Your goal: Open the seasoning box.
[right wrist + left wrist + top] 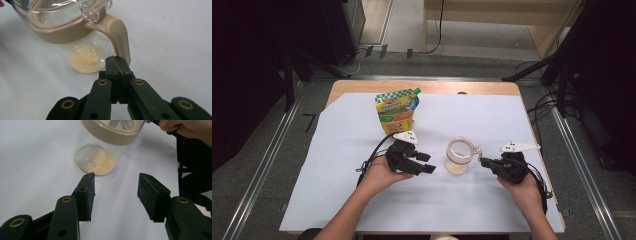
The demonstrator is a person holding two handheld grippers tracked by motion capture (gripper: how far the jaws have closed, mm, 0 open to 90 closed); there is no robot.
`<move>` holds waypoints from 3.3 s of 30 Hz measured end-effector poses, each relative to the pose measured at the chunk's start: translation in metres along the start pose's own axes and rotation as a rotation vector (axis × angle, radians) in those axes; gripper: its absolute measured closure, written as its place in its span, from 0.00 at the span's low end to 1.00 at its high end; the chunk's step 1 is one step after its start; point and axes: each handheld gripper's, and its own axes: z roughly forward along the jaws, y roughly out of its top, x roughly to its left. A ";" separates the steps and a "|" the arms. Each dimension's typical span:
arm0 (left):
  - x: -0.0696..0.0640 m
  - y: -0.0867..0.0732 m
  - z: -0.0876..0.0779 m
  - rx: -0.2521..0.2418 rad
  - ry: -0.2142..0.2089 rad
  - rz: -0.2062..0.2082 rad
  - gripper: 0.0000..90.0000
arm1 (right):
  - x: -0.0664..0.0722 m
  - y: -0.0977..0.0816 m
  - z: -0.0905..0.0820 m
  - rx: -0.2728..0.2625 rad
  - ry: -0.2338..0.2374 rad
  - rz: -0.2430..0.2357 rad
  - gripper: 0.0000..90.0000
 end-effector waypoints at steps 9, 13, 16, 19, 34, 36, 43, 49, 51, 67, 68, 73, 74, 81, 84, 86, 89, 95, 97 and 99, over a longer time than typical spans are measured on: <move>-0.003 0.006 0.013 -0.046 -0.014 0.066 0.58 | -0.010 0.004 0.010 0.002 0.000 -0.002 1.00; 0.001 0.011 0.015 -0.034 -0.029 0.019 0.57 | -0.013 0.010 0.010 0.006 -0.013 -0.034 1.00; 0.004 0.016 0.014 -0.054 -0.031 0.027 0.57 | -0.017 0.011 0.006 -0.006 -0.015 -0.033 1.00; 0.010 0.023 0.017 -0.035 -0.030 0.001 0.45 | -0.021 0.012 -0.001 -0.033 -0.018 -0.023 1.00; 0.007 0.055 0.040 -0.057 0.005 0.144 0.29 | -0.026 0.016 0.007 -0.052 -0.036 0.052 1.00; 0.006 0.057 0.044 -0.047 0.010 0.154 0.26 | -0.025 0.015 0.008 -0.050 -0.034 0.054 1.00; 0.005 0.054 0.056 -0.022 0.045 0.215 0.19 | -0.022 0.015 0.012 -0.047 -0.039 0.055 1.00; 0.003 0.055 0.064 -0.047 0.062 0.235 0.15 | -0.021 0.014 0.013 -0.041 -0.052 0.054 1.00; 0.002 0.055 0.066 -0.058 0.071 0.244 0.13 | -0.021 0.013 0.014 -0.041 -0.053 0.055 1.00; -0.006 0.061 0.067 -0.040 0.119 0.232 0.14 | -0.019 0.013 0.014 -0.043 -0.062 0.061 1.00; -0.006 0.062 0.067 -0.036 0.121 0.226 0.14 | -0.019 0.013 0.014 -0.043 -0.062 0.058 1.00; -0.007 0.063 0.066 -0.041 0.121 0.240 0.14 | -0.019 0.013 0.014 -0.044 -0.063 0.060 1.00; -0.008 0.064 0.066 -0.045 0.122 0.242 0.14 | -0.019 0.013 0.014 -0.043 -0.064 0.058 1.00; -0.009 0.067 0.064 -0.045 0.128 0.255 0.14 | -0.019 0.013 0.014 -0.042 -0.067 0.056 1.00; -0.009 0.068 0.063 -0.036 0.124 0.256 0.14 | -0.019 0.013 0.014 -0.041 -0.067 0.055 1.00; -0.009 0.069 0.063 -0.036 0.124 0.255 0.14 | -0.019 0.013 0.014 -0.042 -0.067 0.055 1.00; -0.010 0.071 0.063 -0.036 0.121 0.258 0.14 | -0.019 0.013 0.014 -0.042 -0.067 0.054 1.00; -0.011 0.074 0.060 -0.034 0.118 0.257 0.14 | -0.018 0.013 0.013 -0.041 -0.066 0.054 1.00; -0.012 0.077 0.059 -0.030 0.118 0.256 0.14 | -0.018 0.013 0.013 -0.041 -0.067 0.051 1.00; -0.013 0.081 0.057 -0.047 0.109 0.251 0.14 | -0.018 0.013 0.013 -0.041 -0.066 0.053 1.00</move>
